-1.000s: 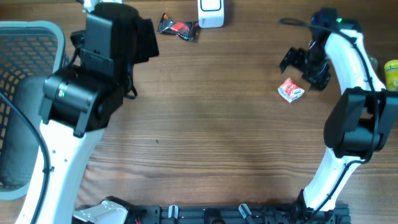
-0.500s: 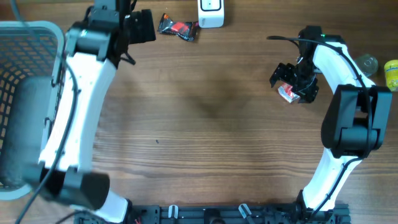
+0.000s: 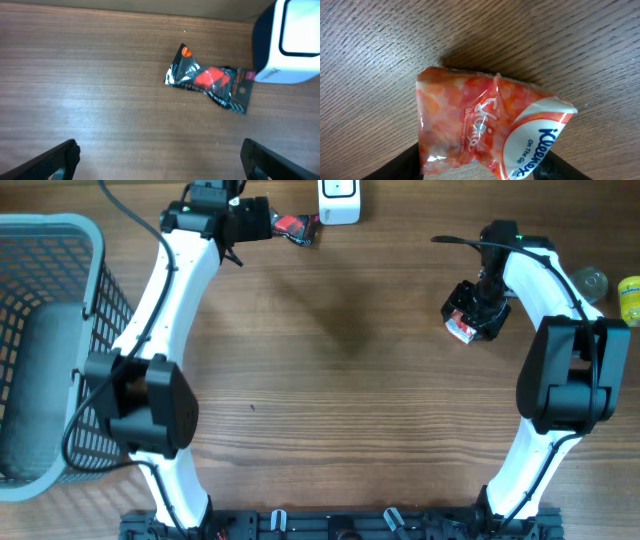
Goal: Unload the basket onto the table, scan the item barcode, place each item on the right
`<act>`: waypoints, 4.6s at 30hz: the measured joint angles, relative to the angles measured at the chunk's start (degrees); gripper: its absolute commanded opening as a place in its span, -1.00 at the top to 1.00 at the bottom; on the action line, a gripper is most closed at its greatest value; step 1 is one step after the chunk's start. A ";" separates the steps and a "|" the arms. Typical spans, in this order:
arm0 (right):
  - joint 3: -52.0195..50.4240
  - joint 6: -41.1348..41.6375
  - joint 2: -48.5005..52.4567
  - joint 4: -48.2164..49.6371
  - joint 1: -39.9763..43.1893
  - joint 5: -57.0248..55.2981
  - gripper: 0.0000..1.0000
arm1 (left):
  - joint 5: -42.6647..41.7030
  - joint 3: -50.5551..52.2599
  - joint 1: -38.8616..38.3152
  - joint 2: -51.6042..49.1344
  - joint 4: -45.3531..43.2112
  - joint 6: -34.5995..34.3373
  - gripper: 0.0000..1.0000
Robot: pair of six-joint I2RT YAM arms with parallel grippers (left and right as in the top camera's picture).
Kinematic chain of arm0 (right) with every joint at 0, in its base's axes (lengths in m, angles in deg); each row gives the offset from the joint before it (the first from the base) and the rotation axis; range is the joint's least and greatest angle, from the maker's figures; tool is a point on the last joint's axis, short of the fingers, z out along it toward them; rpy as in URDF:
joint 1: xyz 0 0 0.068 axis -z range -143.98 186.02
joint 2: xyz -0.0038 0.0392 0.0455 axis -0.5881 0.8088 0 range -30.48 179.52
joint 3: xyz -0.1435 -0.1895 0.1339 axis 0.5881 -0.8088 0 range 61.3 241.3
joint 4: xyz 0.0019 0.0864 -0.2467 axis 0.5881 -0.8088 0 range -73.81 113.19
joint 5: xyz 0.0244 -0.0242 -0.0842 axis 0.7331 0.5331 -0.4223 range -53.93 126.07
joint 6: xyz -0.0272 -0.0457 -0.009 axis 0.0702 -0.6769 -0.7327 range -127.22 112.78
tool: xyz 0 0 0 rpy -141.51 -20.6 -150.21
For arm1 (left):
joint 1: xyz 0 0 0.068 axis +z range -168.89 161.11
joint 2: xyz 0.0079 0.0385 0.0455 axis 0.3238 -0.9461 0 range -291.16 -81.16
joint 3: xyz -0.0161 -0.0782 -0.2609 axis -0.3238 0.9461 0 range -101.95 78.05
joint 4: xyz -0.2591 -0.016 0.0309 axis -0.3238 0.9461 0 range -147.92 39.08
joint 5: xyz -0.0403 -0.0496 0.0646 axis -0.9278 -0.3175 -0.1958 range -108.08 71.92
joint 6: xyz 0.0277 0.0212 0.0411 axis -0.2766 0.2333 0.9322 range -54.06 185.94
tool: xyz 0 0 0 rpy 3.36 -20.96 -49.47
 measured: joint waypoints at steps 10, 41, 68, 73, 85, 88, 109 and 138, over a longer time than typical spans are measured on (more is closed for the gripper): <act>0.02 0.85 -0.02 -0.33 -0.02 -1.36 0.26 | -4.33 0.00 0.00 -10.10 -6.78 0.02 -1.00; 0.42 -3.80 -0.31 1.16 22.99 -4.00 0.50 | -11.91 0.00 -0.50 -17.84 -27.04 -6.51 -1.00; 0.39 -3.78 -0.31 -0.39 29.59 -5.64 -1.00 | -7.32 -1.68 -2.95 -25.81 -30.86 -5.01 -0.31; 0.39 -3.76 -0.28 -0.55 29.64 -5.64 -0.99 | -6.49 -2.19 -2.43 -24.96 -25.55 -4.96 -0.18; 0.39 -3.76 -0.28 -0.61 29.64 -5.60 -1.00 | -4.70 -3.41 -1.88 -22.97 -12.09 -4.02 -1.00; 0.39 -3.76 -0.28 -0.55 29.64 -5.57 -1.00 | -5.01 -3.37 -2.56 -22.51 -11.74 -4.31 -1.00; 0.39 -3.76 -0.28 0.74 29.64 -5.35 -1.00 | -5.40 -0.37 -0.52 -22.75 -32.68 -10.86 -1.00; 0.39 -3.58 -0.31 1.36 29.53 -3.65 -1.00 | -2.36 -2.45 -0.63 -28.28 -38.38 -0.66 -0.99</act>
